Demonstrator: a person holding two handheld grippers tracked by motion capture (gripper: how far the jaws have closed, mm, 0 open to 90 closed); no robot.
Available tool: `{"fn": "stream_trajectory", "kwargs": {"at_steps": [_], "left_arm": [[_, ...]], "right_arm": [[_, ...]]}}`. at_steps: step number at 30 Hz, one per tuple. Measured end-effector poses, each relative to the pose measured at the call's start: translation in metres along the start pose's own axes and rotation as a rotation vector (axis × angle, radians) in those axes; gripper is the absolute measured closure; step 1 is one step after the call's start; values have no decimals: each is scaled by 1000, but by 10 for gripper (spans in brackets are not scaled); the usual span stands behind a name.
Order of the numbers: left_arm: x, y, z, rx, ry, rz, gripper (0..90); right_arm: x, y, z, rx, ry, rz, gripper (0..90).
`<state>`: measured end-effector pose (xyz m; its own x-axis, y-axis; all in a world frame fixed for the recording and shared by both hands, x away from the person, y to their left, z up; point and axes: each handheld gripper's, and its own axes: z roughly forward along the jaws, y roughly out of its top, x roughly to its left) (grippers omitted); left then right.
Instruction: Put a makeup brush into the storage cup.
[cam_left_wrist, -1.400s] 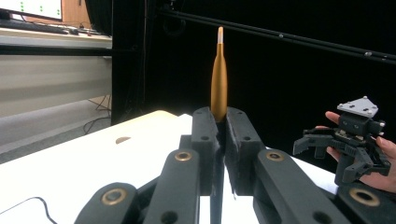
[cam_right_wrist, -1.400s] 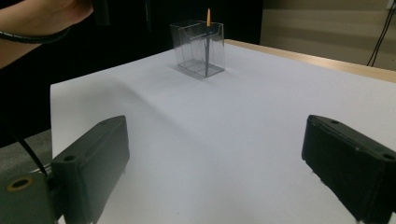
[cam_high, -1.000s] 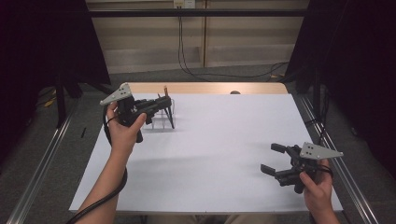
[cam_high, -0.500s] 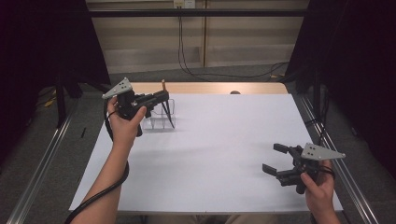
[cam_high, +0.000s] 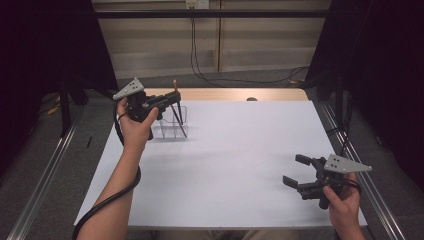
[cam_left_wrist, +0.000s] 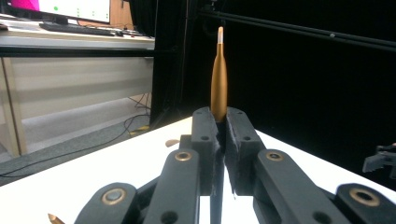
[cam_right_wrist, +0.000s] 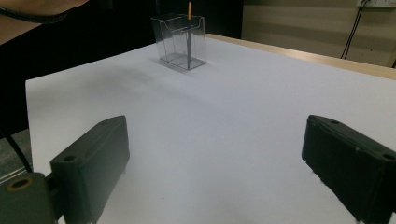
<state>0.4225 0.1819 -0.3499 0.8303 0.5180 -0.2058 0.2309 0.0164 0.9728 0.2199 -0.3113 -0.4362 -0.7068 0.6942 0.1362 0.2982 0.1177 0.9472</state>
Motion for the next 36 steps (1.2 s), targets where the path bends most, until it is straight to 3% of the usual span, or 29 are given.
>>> {"fn": "stream_trajectory", "kwargs": {"at_steps": [23,36], "left_arm": [[20,4,13,3,76,22,830],[24,5,20,-6,100,17,830]], "right_arm": [[-1,-1,-1,0,-4,2,70],[-1,-1,-1,-5,-1,0,71]]}}
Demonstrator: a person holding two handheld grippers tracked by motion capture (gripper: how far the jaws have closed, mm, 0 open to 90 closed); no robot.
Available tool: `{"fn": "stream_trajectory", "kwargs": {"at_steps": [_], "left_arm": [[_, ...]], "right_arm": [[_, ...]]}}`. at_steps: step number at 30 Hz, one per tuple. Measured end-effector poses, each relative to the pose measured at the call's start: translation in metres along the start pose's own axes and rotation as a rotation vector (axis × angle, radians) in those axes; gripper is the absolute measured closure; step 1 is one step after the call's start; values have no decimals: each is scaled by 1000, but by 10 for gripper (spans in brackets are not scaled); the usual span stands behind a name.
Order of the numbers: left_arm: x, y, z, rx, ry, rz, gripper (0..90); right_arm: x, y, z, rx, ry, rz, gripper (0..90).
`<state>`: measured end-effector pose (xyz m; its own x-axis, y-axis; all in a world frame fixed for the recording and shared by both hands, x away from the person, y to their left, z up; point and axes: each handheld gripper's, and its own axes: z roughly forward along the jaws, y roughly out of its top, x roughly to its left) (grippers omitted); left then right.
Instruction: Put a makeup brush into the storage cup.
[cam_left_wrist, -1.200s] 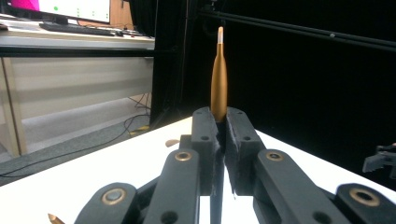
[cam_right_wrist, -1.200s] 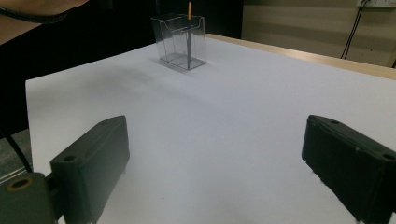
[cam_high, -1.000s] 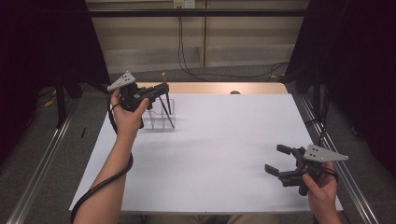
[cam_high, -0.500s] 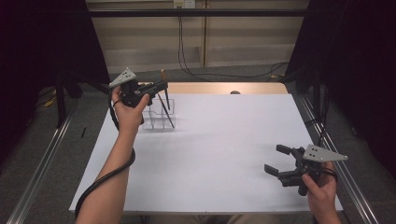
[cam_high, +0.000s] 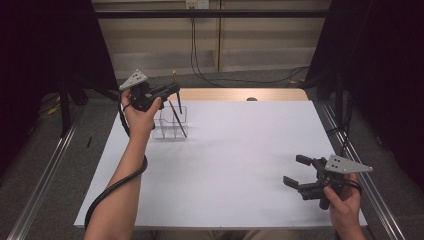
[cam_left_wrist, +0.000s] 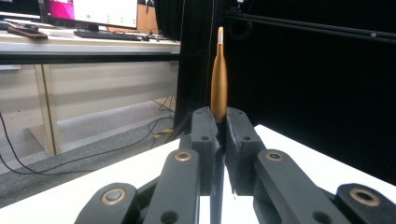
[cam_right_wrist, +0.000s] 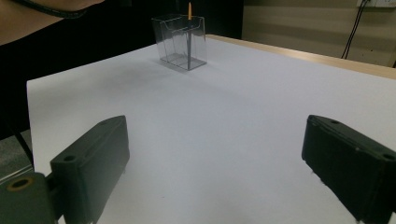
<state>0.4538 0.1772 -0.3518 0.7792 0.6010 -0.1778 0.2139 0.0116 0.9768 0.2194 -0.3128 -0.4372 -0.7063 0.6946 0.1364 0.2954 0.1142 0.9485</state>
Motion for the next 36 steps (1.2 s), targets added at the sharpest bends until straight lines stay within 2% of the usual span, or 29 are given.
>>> {"fn": "stream_trajectory", "kwargs": {"at_steps": [8,22,36], "left_arm": [[4,-5,0,1,21,-2,830],[7,-17,0,20,46,30,829],[8,-31,-2,31,63,26,828]], "right_arm": [[0,0,0,-1,7,-3,70],[1,0,1,1,12,-6,70],[1,1,1,0,9,-10,70]]}}
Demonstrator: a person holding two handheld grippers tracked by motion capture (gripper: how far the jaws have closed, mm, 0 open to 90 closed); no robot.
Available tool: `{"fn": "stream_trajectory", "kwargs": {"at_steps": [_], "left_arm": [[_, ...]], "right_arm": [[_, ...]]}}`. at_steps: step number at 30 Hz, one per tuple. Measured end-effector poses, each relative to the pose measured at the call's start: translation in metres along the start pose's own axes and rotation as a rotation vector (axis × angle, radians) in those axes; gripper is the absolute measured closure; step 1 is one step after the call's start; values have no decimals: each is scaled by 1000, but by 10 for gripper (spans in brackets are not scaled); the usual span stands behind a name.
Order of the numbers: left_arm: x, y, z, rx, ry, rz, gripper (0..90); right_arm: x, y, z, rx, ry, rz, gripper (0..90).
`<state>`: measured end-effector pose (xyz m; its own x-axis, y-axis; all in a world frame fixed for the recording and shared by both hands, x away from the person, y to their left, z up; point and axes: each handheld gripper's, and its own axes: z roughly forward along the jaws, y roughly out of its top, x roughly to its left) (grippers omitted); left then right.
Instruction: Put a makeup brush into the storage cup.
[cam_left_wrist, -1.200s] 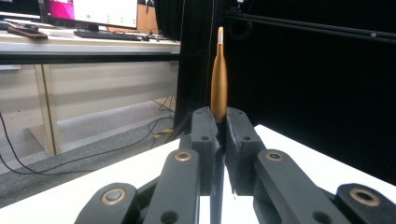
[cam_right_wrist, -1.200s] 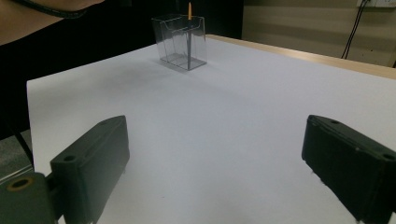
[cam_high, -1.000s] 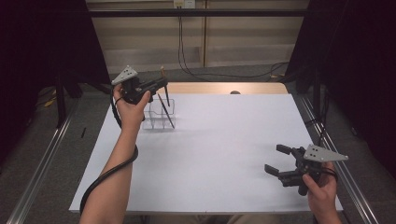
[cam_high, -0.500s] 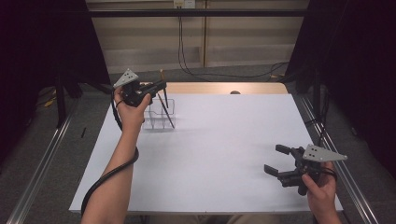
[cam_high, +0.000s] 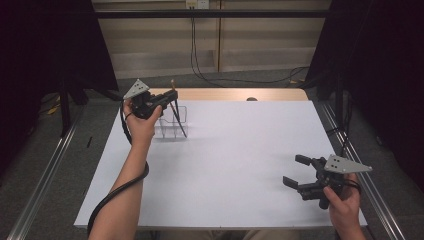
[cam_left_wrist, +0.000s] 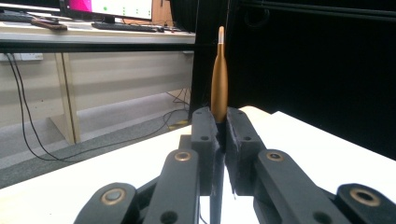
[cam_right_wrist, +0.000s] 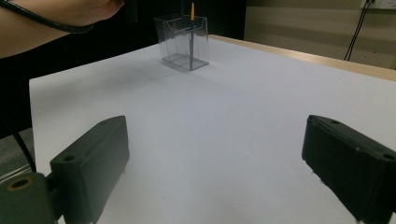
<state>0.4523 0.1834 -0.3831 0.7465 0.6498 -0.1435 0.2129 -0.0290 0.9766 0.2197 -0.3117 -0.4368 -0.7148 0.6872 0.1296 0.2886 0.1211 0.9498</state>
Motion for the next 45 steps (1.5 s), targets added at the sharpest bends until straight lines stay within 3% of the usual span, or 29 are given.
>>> {"fn": "stream_trajectory", "kwargs": {"at_steps": [18,45], "left_arm": [[2,-9,-1,11,31,30,827],[2,-26,1,37,30,23,824]], "right_arm": [[1,0,1,0,1,-5,69],[1,1,1,1,8,-8,68]]}}
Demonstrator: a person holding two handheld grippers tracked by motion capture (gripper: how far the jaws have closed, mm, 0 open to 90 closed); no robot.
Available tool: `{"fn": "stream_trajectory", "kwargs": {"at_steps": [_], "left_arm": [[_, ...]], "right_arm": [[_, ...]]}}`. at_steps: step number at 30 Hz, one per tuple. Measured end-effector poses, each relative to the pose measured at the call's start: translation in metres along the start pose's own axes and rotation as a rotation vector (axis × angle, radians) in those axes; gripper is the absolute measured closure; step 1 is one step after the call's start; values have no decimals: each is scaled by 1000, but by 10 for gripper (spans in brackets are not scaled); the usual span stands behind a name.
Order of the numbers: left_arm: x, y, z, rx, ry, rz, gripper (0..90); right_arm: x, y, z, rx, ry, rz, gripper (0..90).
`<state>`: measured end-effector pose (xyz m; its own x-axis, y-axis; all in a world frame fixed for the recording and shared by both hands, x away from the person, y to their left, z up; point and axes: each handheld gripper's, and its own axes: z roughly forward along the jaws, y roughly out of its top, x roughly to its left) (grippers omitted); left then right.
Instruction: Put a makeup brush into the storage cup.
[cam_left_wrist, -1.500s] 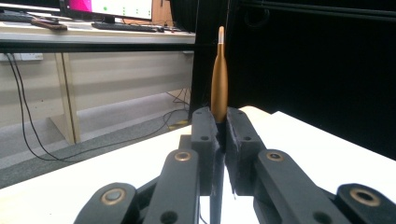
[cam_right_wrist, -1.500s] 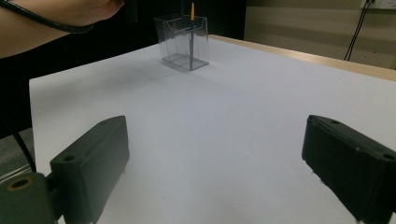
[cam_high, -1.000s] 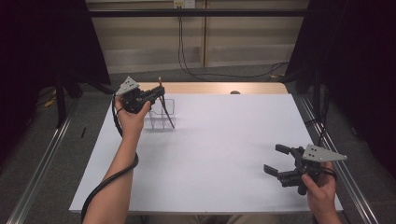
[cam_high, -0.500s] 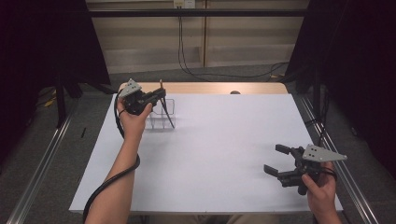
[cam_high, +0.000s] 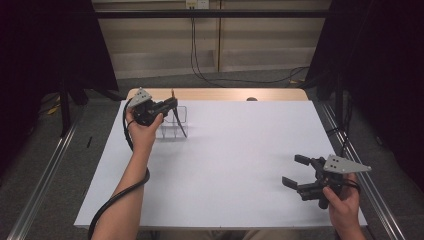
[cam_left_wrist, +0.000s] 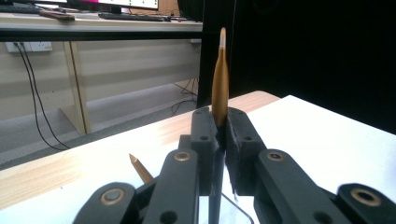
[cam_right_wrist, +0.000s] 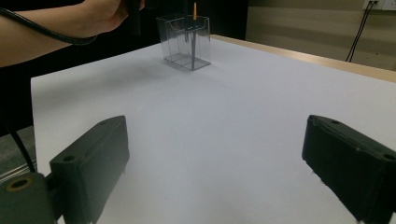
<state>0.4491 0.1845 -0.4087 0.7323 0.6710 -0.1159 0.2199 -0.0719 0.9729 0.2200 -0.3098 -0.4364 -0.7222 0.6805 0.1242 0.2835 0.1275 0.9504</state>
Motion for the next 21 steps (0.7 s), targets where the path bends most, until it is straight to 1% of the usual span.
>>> {"fn": "stream_trajectory", "kwargs": {"at_steps": [3,5,7,9,12,13,14,15,16,17,18,19,20,21], "left_arm": [[0,-4,0,0,1,-10,822],[0,-6,0,6,-2,-7,822],[0,-7,0,5,-3,-13,822],[1,-8,0,10,0,-7,822],[1,-8,-1,10,-5,-14,814],[0,-8,-2,1,-13,-26,794],[1,-8,-2,-3,-24,-36,742],[1,-7,-2,0,-20,-33,655],[1,-7,-3,9,-4,-25,587],[0,-6,-4,20,2,-36,518],[0,-6,-5,20,-8,-57,448],[0,-5,-7,17,-9,-53,406],[-1,-4,-9,24,-1,-36,369],[-1,-3,-10,27,-1,-38,304]], "right_arm": [[0,0,0,0,0,0,68],[0,0,0,0,2,0,68],[0,0,0,1,0,-2,68],[0,0,0,1,-1,-1,68],[0,0,0,1,1,0,68],[0,0,1,1,2,-2,68],[0,0,1,1,2,-1,68],[0,0,1,0,2,-2,68],[0,0,1,0,5,-2,68],[0,0,1,1,4,-2,68],[0,0,1,-1,3,-1,68],[0,0,1,-2,5,-1,68],[0,1,1,-2,5,-3,68],[0,1,0,-2,3,-4,68]]}}
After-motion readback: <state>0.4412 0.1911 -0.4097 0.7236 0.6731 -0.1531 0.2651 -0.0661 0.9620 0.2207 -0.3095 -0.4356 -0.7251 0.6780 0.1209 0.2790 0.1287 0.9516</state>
